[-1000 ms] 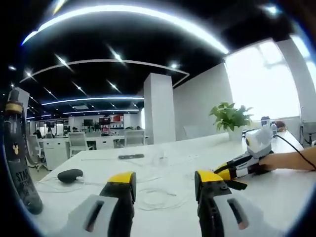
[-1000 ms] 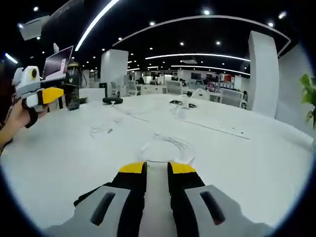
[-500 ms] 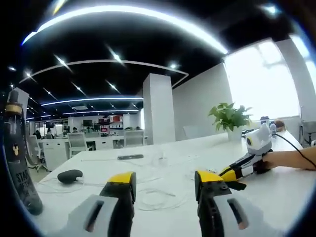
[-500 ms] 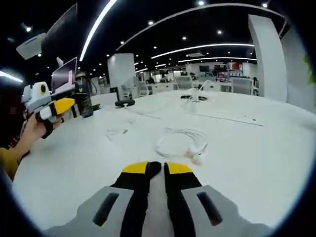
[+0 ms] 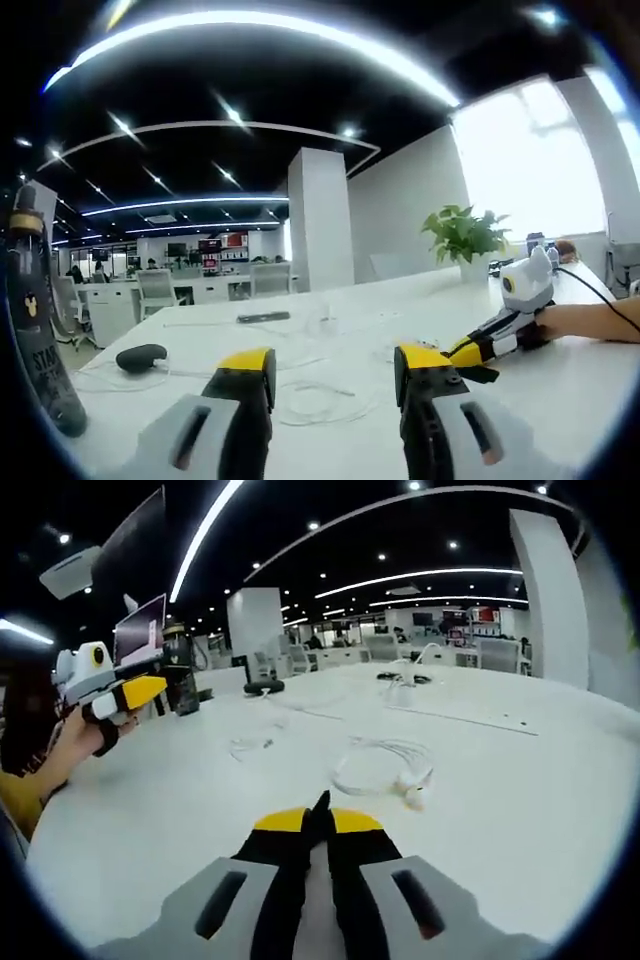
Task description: Peel open the Velcro strap on the desktop, arrange the wired earphones neatly onto it, and close the Velcro strap to secure them.
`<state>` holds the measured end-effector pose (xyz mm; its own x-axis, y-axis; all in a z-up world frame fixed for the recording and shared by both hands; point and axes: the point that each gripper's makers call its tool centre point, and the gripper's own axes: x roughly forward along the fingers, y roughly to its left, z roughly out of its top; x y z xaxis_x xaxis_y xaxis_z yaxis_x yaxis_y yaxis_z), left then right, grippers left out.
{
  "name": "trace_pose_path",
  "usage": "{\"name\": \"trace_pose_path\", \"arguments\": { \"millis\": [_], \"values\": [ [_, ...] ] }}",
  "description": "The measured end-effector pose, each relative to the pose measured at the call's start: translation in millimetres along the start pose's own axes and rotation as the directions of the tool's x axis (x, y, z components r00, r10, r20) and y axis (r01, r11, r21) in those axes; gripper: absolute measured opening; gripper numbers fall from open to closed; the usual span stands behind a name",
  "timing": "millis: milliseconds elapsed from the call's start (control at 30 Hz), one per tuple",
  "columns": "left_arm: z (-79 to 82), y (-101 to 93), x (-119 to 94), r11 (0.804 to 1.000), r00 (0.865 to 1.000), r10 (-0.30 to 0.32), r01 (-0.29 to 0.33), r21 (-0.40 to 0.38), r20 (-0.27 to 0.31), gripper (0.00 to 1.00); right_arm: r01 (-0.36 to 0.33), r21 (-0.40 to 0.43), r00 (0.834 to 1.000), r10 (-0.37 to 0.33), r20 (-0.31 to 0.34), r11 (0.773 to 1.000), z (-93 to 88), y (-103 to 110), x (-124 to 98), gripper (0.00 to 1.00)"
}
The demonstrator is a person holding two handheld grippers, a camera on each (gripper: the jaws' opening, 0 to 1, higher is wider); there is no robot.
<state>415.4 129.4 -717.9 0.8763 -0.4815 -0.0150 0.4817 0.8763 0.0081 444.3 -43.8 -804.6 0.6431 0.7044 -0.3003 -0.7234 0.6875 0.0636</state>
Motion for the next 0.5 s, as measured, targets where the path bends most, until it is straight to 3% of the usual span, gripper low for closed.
{"name": "trace_pose_path", "arguments": {
  "millis": [167, 333, 500],
  "values": [
    [-5.9, -1.8, 2, 1.000, 1.000, 0.000, 0.000, 0.017, -0.017, 0.51, 0.001, 0.024, 1.000, -0.001, 0.013, 1.000, 1.2, -1, -1, 0.05],
    [-14.3, -8.1, 5, 0.999, 0.999, -0.015, 0.016, 0.041, -0.039, 0.51, 0.015, 0.016, 1.000, -0.015, 0.023, 1.000, 0.4, 1, -2, 0.05],
    [-21.2, -2.4, 7, 0.999, 0.999, -0.009, 0.011, 0.047, -0.052, 0.51, 0.017, -0.017, 0.999, -0.016, 0.037, 1.000, -1.3, 4, -1, 0.03]
  ]
}}
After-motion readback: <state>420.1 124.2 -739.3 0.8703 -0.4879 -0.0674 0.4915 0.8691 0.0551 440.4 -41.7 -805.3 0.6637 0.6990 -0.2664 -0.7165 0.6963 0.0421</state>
